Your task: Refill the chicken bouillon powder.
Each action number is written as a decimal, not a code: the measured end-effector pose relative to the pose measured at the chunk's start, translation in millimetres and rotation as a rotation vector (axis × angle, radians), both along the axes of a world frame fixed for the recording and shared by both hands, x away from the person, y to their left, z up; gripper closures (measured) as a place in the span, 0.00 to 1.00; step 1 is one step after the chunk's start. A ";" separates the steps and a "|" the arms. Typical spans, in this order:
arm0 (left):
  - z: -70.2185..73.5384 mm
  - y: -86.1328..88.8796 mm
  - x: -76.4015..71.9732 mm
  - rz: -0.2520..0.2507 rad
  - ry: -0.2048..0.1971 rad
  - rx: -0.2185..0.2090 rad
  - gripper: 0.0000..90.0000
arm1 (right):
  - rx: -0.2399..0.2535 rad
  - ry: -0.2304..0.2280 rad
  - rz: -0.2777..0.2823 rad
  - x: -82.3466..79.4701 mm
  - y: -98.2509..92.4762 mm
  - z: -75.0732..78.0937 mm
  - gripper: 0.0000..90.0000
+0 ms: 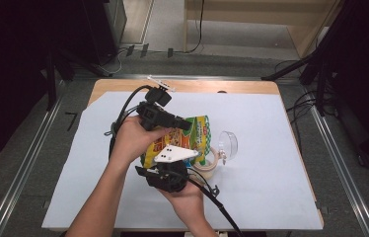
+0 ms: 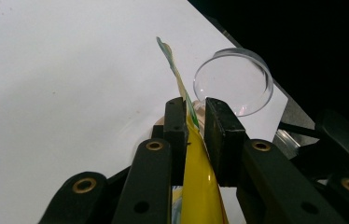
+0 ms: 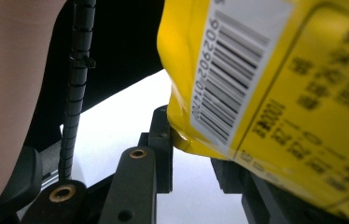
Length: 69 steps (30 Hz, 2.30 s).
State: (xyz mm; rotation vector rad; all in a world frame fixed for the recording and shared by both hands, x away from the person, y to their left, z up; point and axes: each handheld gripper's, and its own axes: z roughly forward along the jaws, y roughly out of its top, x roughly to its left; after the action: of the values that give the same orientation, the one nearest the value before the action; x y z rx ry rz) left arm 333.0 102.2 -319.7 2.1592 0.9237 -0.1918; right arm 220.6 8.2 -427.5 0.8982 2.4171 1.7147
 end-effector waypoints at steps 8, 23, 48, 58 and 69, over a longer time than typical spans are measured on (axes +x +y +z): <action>-1.8 -1.5 2.9 0.004 0.005 0.012 0.88 | 0.008 0.028 0.006 3.4 0.1 -1.0 0.81; -2.4 -0.7 2.8 -0.006 0.009 -0.002 0.89 | -0.005 0.001 0.004 1.6 1.4 -1.6 0.82; -0.7 1.1 3.0 -0.002 -0.004 -0.019 0.89 | -0.020 -0.013 0.000 3.1 0.2 -0.5 0.82; -0.4 -0.4 1.7 -0.005 -0.006 -0.013 0.88 | -0.019 -0.015 -0.001 2.5 -0.2 -0.8 0.82; -1.4 -0.6 2.2 -0.005 -0.006 -0.020 0.89 | -0.025 -0.017 0.001 2.7 -0.9 -1.2 0.82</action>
State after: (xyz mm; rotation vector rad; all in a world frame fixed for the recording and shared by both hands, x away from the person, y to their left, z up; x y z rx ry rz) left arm 335.2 101.6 -321.2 2.1424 0.9096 -0.1965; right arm 223.4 7.4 -428.7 0.8766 2.4233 1.6812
